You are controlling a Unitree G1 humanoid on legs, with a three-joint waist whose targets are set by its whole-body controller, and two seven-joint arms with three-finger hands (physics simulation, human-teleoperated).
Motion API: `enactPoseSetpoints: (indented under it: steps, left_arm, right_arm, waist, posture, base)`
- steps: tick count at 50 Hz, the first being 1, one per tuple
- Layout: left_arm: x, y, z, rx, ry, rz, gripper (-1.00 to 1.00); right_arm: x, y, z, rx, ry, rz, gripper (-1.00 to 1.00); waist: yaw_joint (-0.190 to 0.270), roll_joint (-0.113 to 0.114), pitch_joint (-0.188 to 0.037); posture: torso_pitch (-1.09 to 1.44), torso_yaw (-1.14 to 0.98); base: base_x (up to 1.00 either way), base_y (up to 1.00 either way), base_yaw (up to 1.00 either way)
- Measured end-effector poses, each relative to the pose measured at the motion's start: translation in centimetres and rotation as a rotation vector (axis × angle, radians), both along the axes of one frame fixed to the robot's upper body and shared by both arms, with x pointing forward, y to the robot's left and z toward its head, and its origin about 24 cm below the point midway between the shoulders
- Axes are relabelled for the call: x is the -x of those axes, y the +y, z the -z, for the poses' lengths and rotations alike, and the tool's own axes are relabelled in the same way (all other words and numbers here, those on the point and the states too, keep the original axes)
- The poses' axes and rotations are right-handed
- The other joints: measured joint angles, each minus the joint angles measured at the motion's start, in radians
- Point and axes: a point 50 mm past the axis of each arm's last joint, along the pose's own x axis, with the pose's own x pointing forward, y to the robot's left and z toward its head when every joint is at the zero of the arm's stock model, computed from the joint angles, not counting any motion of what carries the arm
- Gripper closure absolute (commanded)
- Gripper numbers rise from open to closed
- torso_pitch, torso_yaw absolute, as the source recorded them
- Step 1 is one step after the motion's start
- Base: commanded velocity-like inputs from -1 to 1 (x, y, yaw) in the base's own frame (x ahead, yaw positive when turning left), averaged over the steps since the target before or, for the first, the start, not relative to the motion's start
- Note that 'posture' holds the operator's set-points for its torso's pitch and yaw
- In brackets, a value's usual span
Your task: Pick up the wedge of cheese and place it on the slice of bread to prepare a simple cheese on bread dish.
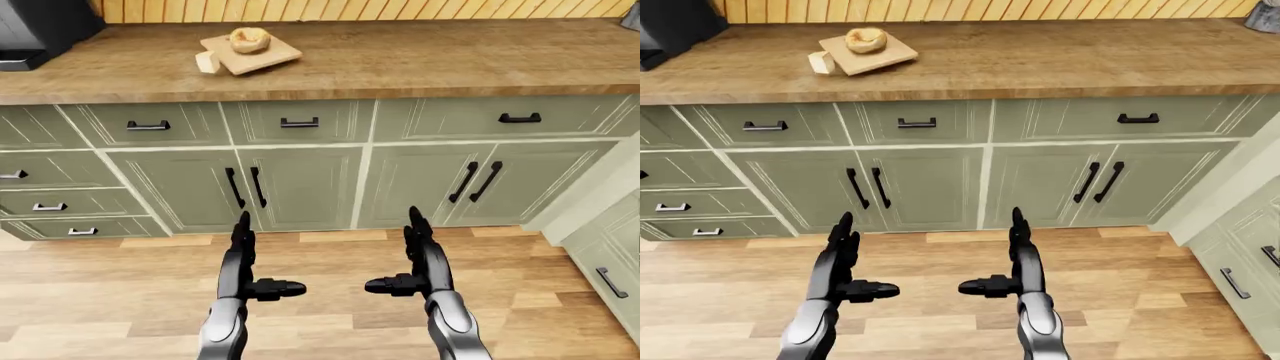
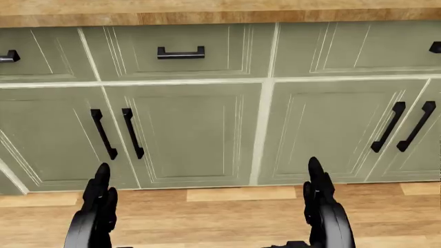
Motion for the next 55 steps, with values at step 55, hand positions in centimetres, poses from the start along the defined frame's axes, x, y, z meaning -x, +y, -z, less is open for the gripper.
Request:
enactPoseSetpoints:
  steps: [55]
  left_arm:
    - [-10.3,0.8,-23.1,-0.06,-0.527,-0.017,-1.0]
  right_arm:
    - [-12.3,2.9,-23.1,0.174,-0.514,-0.129,-1.0]
  waist:
    - [-0.005,0.044,-0.041]
  posture:
    - [0.0,0.0]
  base:
    - [0.09,0.07,0.0]
